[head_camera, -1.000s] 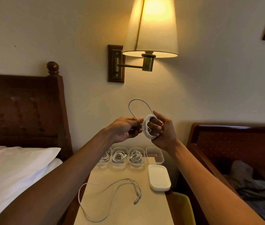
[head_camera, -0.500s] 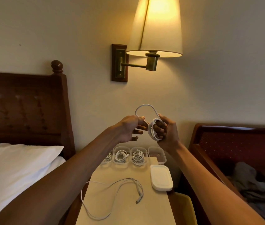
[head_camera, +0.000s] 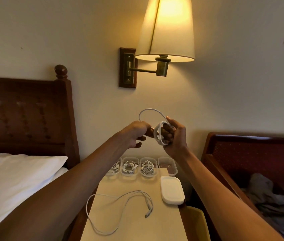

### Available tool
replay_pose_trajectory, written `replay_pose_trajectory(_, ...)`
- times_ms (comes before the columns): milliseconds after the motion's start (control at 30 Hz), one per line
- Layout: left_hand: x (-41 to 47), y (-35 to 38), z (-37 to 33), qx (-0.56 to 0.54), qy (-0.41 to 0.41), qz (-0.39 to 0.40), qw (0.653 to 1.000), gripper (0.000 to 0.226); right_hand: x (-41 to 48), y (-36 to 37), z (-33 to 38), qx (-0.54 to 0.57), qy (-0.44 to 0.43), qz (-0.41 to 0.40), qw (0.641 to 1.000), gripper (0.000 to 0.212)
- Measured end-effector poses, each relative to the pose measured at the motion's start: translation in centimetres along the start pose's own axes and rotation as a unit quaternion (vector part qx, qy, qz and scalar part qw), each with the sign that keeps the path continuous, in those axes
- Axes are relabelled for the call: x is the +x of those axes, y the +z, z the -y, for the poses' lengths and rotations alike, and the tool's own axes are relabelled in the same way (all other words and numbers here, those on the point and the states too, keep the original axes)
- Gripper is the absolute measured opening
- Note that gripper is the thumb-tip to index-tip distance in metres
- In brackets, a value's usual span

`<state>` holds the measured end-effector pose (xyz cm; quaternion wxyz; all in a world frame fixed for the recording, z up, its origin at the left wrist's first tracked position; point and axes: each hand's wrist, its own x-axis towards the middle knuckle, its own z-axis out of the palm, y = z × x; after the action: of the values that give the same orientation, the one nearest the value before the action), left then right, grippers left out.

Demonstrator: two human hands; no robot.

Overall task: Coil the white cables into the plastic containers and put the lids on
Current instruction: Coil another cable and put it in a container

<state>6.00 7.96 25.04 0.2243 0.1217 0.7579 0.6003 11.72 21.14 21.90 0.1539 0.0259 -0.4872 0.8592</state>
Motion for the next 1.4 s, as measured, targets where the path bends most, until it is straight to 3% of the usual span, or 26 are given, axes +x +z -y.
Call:
replay_pose_trajectory(167,-0.5,-0.2,0.0,0.106,0.025,0.049,0.993,0.03,0.1,-0.4,-0.7,-0.013,-0.004,-0.047,0.999,0.053)
replay_pose_trajectory(333,-0.4,-1.1,0.0,0.081,0.035,0.051,0.995,0.026,0.9,-0.6,-1.8,-0.066,-0.051,-0.105,0.991,0.036)
replay_pose_trajectory(500,-0.5,-2.0,0.6,0.063,0.115,0.189,0.973,0.037,1.6,-0.4,-1.2,-0.022,-0.059,-0.084,0.994,0.031)
replay_pose_trajectory(600,-0.6,-1.9,0.6,0.161,0.186,0.169,0.955,0.047,1.7,-0.4,-0.8,0.013,-0.044,-0.068,0.997,0.033)
replay_pose_trajectory(800,-0.4,-2.0,0.7,0.172,0.252,0.15,0.94,0.034,0.7,-0.2,-0.3,0.052,-0.022,-0.039,0.998,0.044)
replay_pose_trajectory(1133,0.2,-2.1,0.5,0.194,0.195,0.149,0.95,0.03,0.2,0.5,-1.5,0.063,-0.029,-0.086,0.994,0.042)
replay_pose_trajectory(1400,0.6,-2.9,1.0,0.132,0.166,0.181,0.96,0.032,0.4,0.8,-1.6,0.041,-0.019,-0.057,0.997,0.042)
